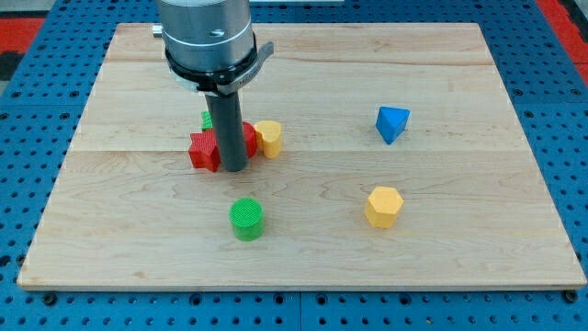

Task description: Move the red blocks slightly up

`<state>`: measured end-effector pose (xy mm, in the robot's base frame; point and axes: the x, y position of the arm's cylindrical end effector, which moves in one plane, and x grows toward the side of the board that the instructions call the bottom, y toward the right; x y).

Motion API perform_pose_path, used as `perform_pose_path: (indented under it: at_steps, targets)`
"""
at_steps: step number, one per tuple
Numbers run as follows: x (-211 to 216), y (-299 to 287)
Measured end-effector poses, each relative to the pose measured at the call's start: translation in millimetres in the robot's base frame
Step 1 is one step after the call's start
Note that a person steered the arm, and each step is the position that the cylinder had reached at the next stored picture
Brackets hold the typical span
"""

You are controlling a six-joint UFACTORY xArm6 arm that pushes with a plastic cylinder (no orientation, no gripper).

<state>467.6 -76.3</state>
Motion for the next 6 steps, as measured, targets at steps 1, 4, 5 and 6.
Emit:
perform_pose_path:
  at_steps: [1, 4, 5, 6]
  targets:
    - [36, -6]
    - [-5, -80]
    - [-10, -60]
    - [-17, -50]
